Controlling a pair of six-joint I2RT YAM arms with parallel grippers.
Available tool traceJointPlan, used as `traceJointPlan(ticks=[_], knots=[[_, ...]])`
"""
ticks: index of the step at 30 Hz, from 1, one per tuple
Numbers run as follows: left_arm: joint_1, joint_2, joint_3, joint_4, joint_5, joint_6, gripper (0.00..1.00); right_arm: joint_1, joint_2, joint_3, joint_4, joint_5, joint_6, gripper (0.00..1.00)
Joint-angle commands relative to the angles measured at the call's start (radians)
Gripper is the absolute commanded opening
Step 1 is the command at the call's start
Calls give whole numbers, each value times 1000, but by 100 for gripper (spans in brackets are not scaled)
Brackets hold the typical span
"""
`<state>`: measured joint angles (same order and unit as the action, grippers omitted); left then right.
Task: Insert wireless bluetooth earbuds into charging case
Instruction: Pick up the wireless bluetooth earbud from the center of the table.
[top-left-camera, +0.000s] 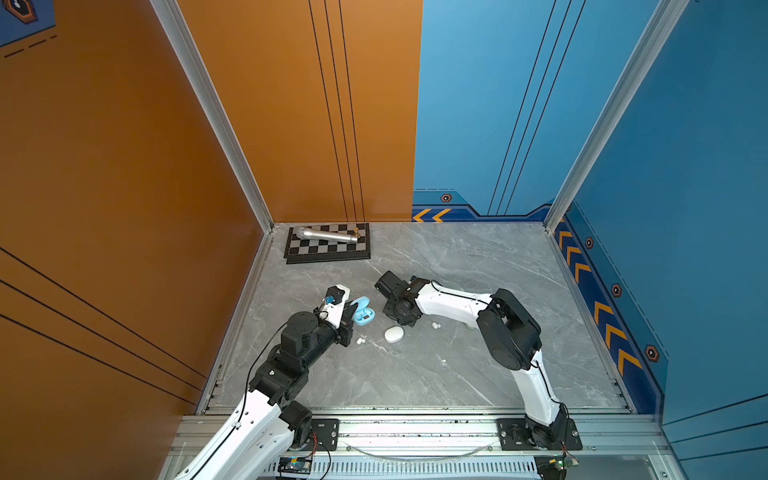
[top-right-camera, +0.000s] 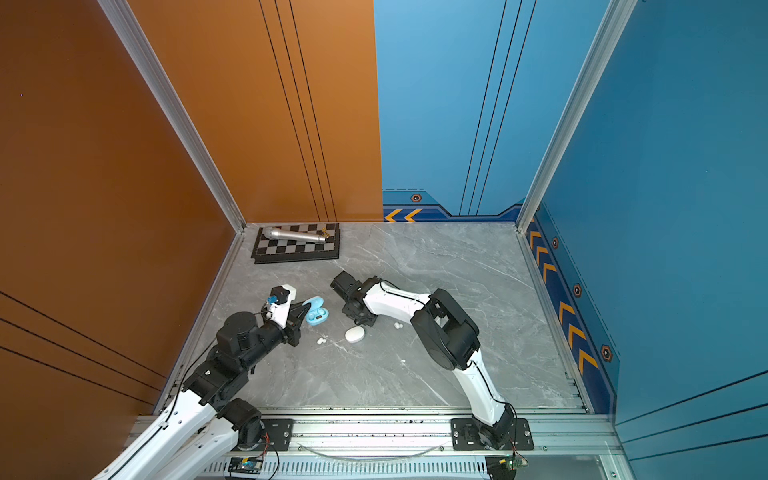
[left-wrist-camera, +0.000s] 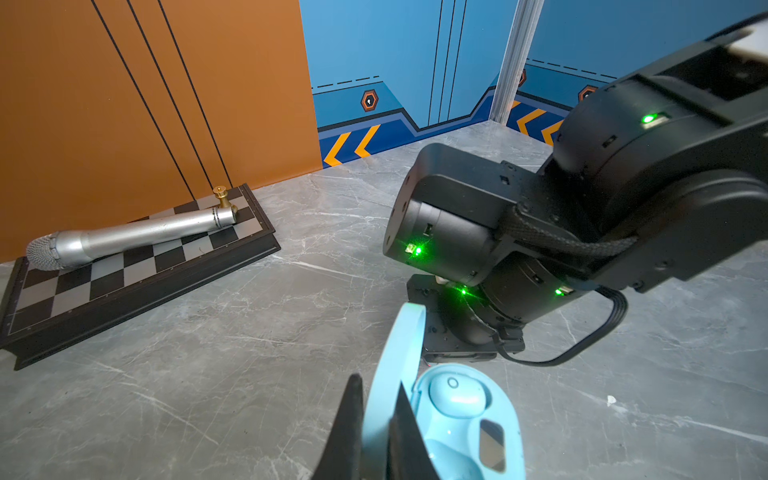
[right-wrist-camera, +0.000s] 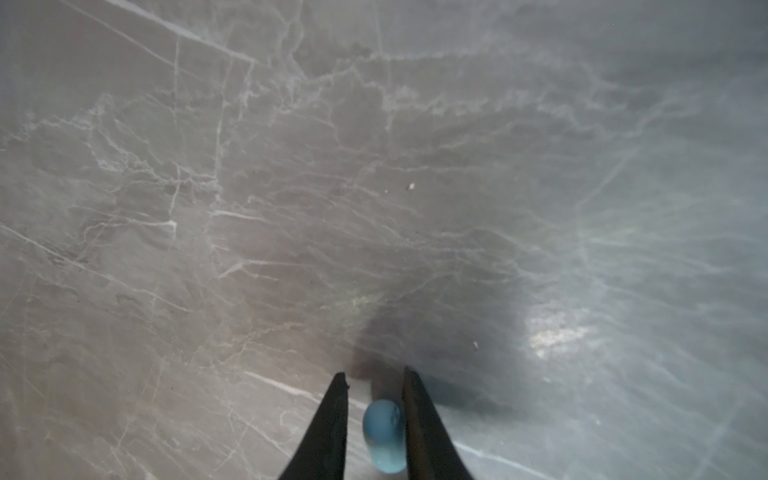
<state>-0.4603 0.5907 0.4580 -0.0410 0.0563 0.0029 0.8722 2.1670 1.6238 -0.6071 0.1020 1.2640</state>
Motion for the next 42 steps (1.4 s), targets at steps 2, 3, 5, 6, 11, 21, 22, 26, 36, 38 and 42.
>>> traceJointPlan(ticks=[2,3,5,6,11,21,22,26,36,38,42], knots=[[16,-14,-12,36,17,-10,0,15,38,36,-95,46,-60,25],[20,-13,-13,35,16,-10,0,17,40,42,-107,50,-75,26],[23,-15,-13,36,17,-11,0,20,49,54,-137,61,-108,26],[25,-18,-12,35,18,-11,0,20,51,58,-145,65,-120,26],[32,-27,-14,36,19,-16,0,37,81,99,-194,94,-187,26],[44,-36,-4,20,26,-15,0,57,119,139,-220,102,-225,20],[46,-36,-3,18,27,-15,0,56,119,136,-219,103,-227,18],[49,-33,1,17,34,-16,0,51,108,142,-218,109,-249,15],[55,66,5,115,102,-90,0,-31,-135,115,-168,110,-477,13],[56,109,2,168,110,-107,0,-70,-212,65,-139,70,-509,13],[52,217,15,286,139,-124,0,-161,-351,-39,-79,-84,-557,13]])
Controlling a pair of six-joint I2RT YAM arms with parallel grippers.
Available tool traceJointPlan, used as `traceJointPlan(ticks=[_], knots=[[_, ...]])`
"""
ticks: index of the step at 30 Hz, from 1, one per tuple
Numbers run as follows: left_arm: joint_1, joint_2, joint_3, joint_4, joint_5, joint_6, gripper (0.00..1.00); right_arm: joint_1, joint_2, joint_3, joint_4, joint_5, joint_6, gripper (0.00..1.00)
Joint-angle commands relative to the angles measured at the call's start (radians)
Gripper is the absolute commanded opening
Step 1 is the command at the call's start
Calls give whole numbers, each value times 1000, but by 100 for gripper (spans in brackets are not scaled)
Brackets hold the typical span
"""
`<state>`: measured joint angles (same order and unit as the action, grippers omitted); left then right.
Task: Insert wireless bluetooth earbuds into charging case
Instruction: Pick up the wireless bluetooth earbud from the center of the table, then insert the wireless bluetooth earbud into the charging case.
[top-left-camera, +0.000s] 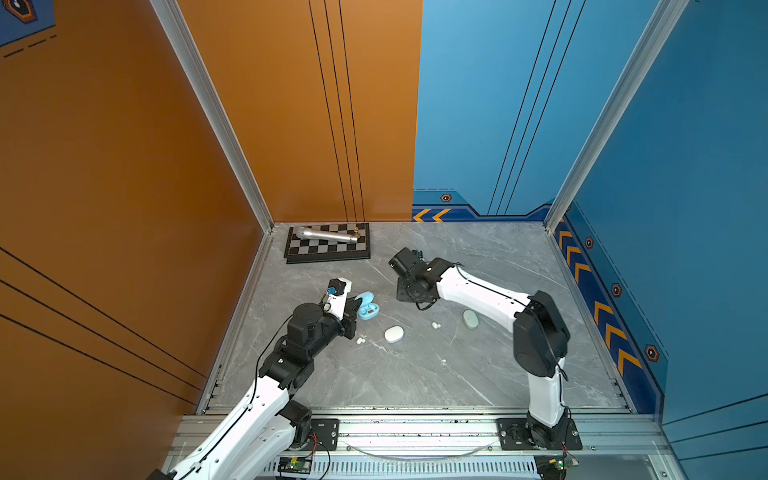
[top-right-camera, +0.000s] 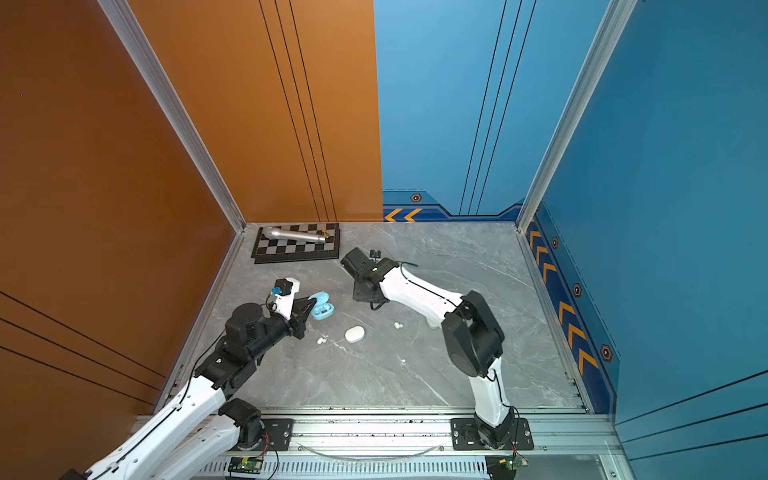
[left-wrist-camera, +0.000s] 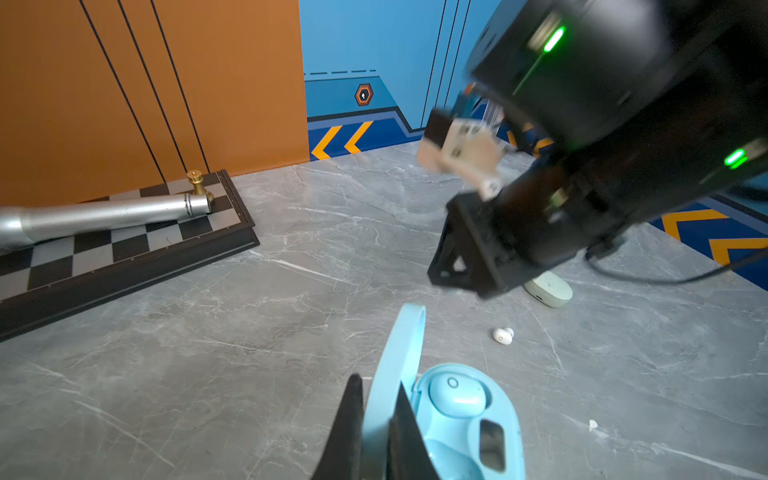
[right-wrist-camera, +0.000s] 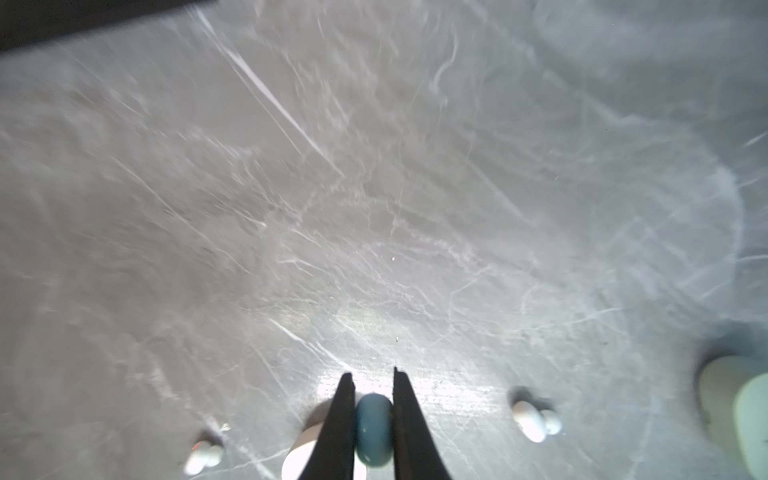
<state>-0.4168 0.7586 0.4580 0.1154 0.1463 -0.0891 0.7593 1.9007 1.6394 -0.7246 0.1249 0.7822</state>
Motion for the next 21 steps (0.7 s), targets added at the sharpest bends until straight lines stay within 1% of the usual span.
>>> traceJointPlan(ticks=[1,3,6,10,15,21], knots=[[7,77,25,149,60,-30,0,-80,-108,-70,45,-157,-84,13],[-4,138,49,187,74,-18,0,-127,-157,-103,57,-271,-97,14],[-32,225,75,257,73,4,0,-178,-235,-150,94,-399,-101,14],[-62,341,129,327,79,2,0,-220,-321,-195,147,-524,-83,14],[-115,445,202,381,61,2,0,-198,-372,-201,152,-557,-74,14],[-157,501,260,392,50,-1,0,-141,-396,-204,173,-570,-68,14]])
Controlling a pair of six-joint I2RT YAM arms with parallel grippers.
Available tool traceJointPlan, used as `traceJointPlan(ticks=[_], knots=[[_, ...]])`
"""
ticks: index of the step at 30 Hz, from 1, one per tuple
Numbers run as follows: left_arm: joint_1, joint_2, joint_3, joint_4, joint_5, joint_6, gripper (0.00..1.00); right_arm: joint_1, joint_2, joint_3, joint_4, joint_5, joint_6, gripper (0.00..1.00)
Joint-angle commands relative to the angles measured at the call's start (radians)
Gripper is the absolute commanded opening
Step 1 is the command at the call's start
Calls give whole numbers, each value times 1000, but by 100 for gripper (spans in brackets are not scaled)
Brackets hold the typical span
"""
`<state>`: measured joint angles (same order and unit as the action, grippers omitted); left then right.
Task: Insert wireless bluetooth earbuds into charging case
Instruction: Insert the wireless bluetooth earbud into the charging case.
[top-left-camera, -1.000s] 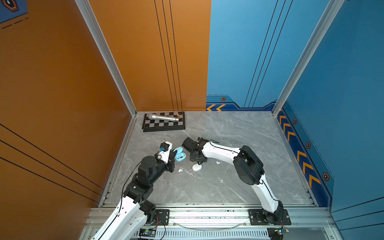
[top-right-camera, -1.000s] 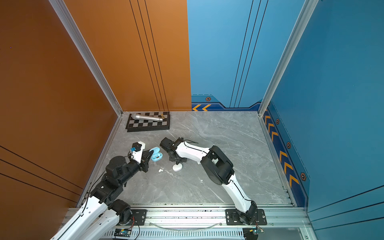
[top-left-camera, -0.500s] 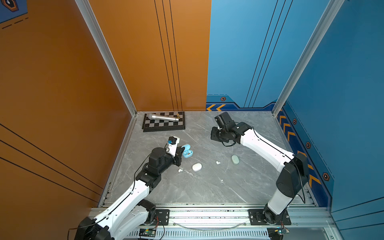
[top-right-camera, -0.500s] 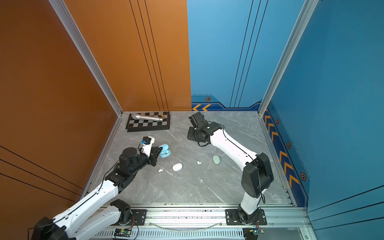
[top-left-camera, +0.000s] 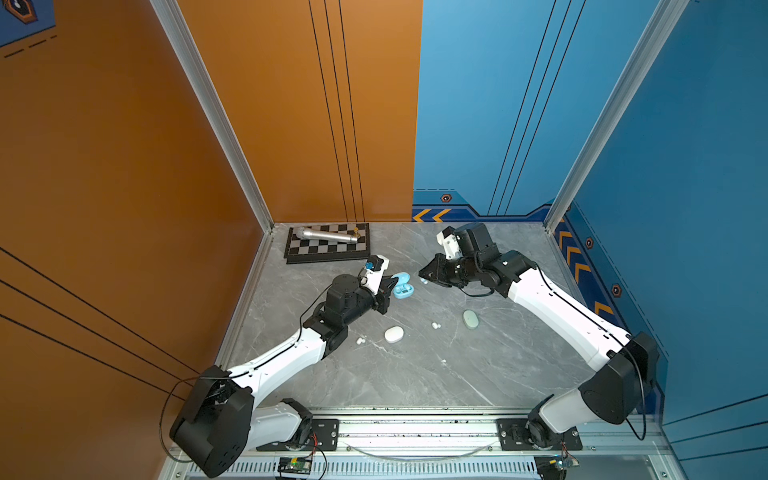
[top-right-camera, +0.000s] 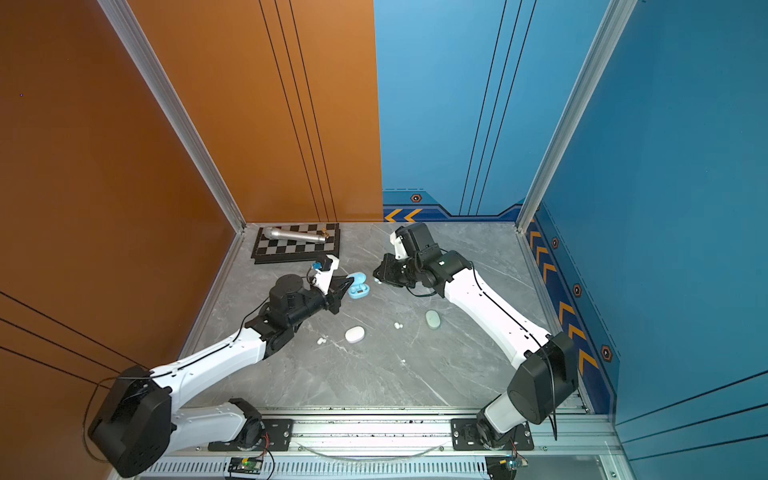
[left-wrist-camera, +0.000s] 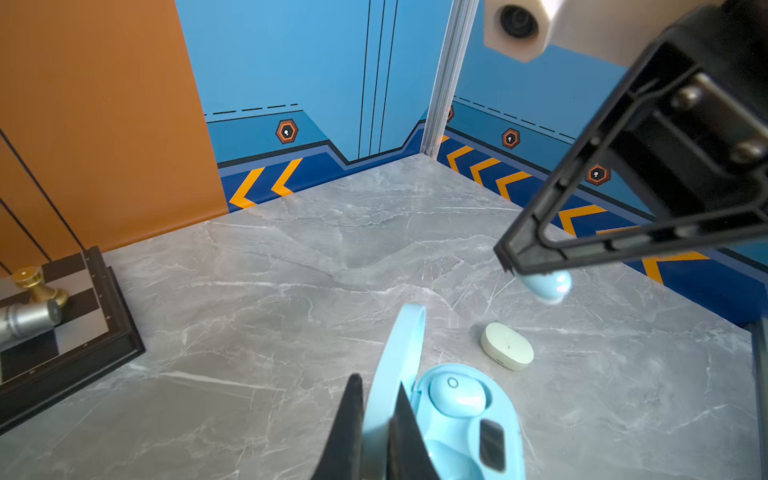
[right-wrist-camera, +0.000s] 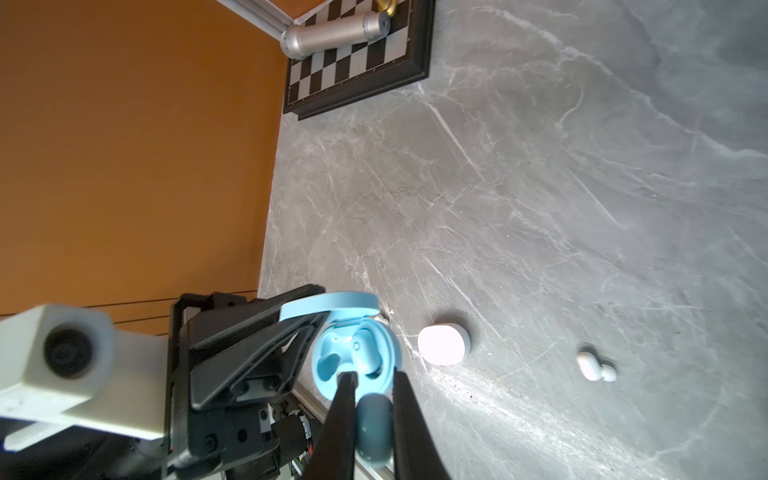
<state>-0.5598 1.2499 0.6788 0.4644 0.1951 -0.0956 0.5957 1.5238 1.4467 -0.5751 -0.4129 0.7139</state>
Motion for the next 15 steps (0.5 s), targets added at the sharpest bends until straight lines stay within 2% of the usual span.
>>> traceJointPlan(ticks=[1,15], knots=[[-18,12,45,43,1,5,0,29,-23,-14,28,-32,2,14],[-60,1,64,42,-17,0,0,72,-34,-49,120,-23,45,14]])
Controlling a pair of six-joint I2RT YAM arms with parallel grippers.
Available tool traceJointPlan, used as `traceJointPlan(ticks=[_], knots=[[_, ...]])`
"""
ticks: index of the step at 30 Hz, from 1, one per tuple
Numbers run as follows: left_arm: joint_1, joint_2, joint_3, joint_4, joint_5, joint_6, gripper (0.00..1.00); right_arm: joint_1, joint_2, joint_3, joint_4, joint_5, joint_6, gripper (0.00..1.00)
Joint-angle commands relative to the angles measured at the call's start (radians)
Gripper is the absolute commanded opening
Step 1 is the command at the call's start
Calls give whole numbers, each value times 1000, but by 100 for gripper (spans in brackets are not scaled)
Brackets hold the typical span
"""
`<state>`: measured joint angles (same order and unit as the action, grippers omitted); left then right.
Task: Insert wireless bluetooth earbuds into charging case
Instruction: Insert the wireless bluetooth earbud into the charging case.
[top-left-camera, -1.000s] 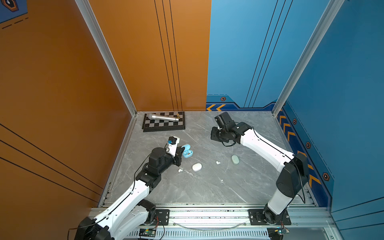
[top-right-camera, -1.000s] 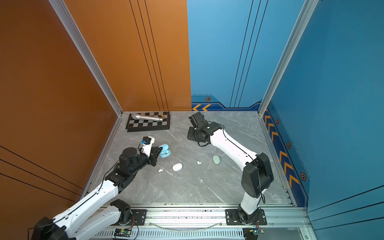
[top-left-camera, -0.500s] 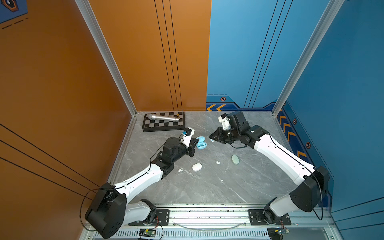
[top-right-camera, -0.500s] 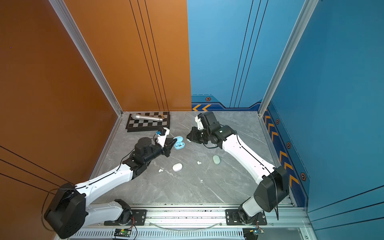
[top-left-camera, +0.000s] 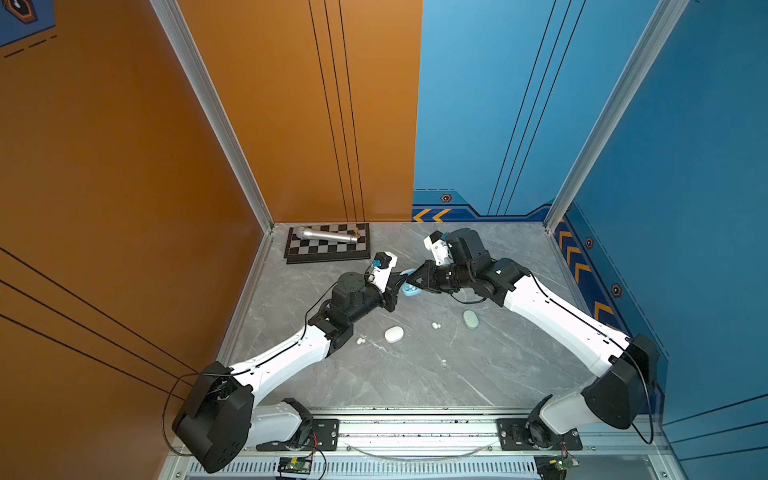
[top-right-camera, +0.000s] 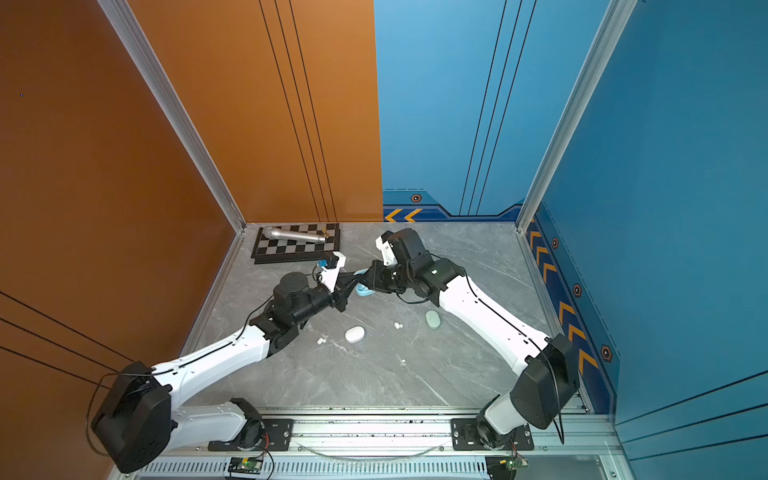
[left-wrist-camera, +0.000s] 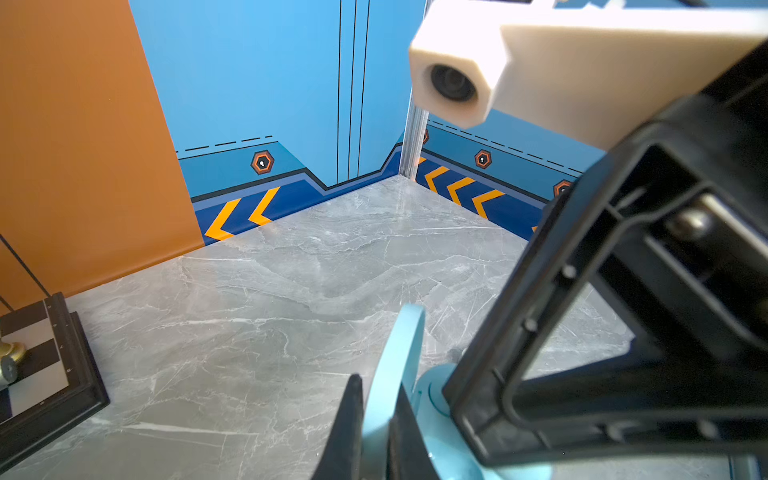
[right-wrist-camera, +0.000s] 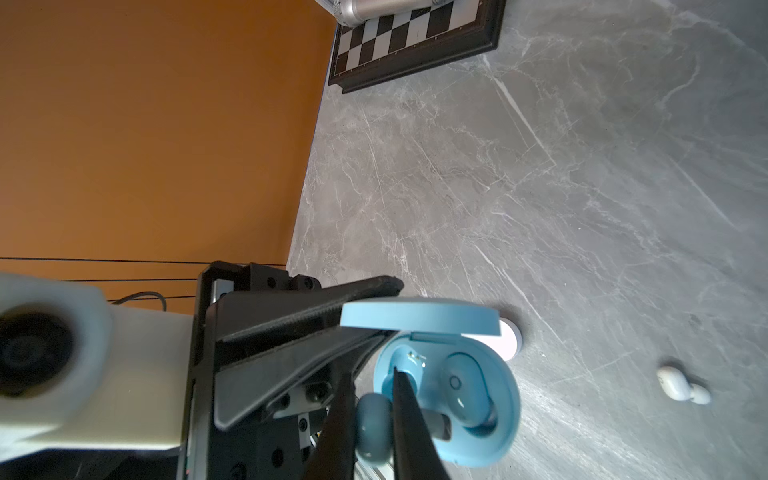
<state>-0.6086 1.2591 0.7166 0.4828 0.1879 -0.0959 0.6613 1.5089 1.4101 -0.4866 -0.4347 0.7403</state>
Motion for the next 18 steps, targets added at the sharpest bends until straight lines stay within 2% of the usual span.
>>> traceJointPlan(ticks=[1,18], knots=[[-11,-9,27,24,-10,1,0,7,-19,-14,34,-1,20,14],[-12,-14,44,23,2,-23,0,11,-56,-155,230,-1,137,13]])
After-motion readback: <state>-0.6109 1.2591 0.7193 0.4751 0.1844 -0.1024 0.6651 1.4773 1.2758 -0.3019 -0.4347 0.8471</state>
